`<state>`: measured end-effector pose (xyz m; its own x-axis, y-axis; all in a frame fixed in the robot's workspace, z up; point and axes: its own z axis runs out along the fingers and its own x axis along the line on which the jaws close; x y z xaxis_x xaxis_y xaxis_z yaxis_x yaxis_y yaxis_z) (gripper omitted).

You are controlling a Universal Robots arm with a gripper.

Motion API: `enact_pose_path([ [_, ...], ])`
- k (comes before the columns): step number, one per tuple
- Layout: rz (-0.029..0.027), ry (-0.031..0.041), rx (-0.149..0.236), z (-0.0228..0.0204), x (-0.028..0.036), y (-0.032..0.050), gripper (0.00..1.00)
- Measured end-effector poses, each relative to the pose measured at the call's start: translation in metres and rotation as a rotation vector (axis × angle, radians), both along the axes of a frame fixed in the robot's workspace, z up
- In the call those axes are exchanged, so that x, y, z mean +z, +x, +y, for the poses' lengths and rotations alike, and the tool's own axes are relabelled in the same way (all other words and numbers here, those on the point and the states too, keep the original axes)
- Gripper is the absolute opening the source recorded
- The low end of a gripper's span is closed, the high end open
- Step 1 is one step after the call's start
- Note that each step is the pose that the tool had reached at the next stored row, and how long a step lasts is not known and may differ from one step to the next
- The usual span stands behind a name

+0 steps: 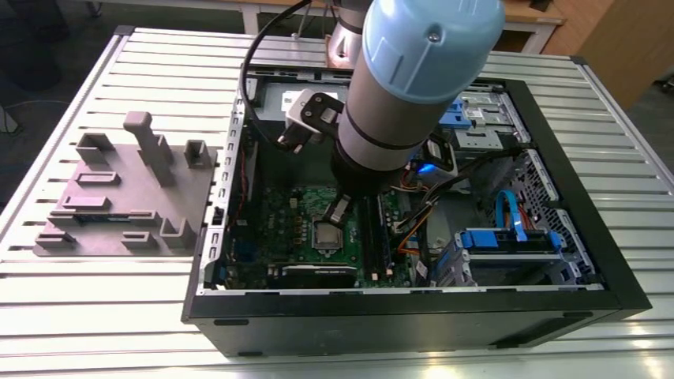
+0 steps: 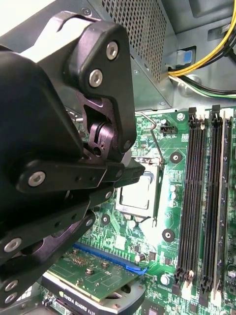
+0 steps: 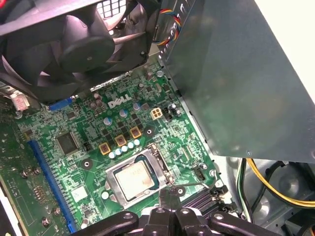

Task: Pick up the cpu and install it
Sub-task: 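Install the first cpu locking lever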

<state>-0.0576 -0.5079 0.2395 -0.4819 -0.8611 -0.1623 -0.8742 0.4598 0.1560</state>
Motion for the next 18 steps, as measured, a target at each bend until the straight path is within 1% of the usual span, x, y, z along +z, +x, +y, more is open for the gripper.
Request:
enact_pose_path([
  [4,0.0000,-0.0001,0.000,0.0000,0.0000,0.0005,0.10],
  [8,0.0000,-0.0001,0.000,0.0007,0.0000,0.0068,0.10],
  [14,0.0000,-0.0001,0.000,0.0072,0.0000,0.0151,0.10],
  [16,0.0001,-0.0001,0.000,0.0102,0.0000,0.0177,0.10],
  [18,0.0000,-0.0001,0.000,0.0147,-0.0002,0.0192,0.10],
])
